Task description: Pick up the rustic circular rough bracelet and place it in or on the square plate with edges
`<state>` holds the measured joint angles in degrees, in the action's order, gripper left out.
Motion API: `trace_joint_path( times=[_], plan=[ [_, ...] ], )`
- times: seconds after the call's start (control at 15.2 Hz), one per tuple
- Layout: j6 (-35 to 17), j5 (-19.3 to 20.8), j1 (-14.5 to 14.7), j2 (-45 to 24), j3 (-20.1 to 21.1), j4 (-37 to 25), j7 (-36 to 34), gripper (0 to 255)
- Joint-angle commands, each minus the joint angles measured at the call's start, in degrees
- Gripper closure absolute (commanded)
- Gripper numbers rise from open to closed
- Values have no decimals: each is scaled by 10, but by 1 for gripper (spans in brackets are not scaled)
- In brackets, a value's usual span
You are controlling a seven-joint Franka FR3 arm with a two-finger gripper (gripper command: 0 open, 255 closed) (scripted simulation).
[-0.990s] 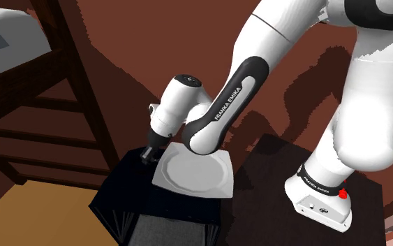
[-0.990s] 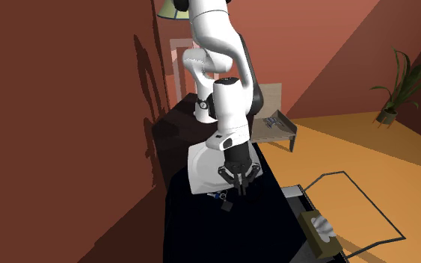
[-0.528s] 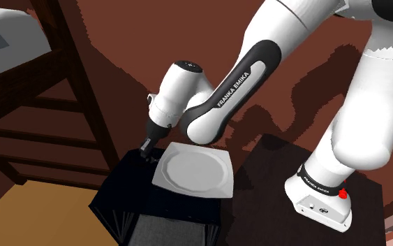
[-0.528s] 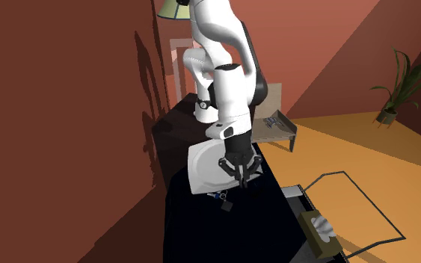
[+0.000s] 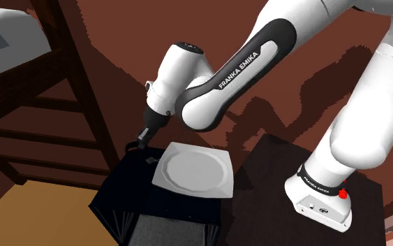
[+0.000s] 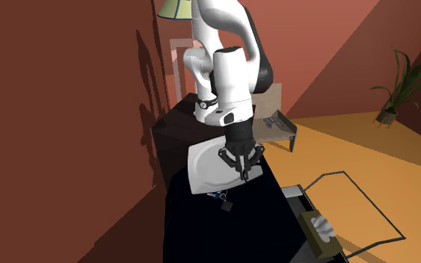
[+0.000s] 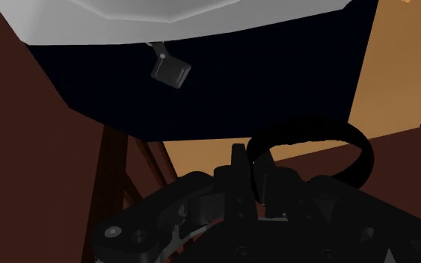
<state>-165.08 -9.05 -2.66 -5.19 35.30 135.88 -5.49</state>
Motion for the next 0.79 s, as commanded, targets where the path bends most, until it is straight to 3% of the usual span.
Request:
trace_joint_path(
  times=[0.0, 0.07, 0.26, 0.46, 0.73],
  plan=[
    [16, -15, -3, 15, 5, -3, 8, 255],
    [17, -16, -3, 16, 5, -3, 8, 255],
    [18, -151, -14, 86, 16, 61, 120, 255],
    [32, -259, 13, 153, -13, 120, 214, 255],
    [59, -343, 55, 241, -66, 197, 296, 255]
  ],
)
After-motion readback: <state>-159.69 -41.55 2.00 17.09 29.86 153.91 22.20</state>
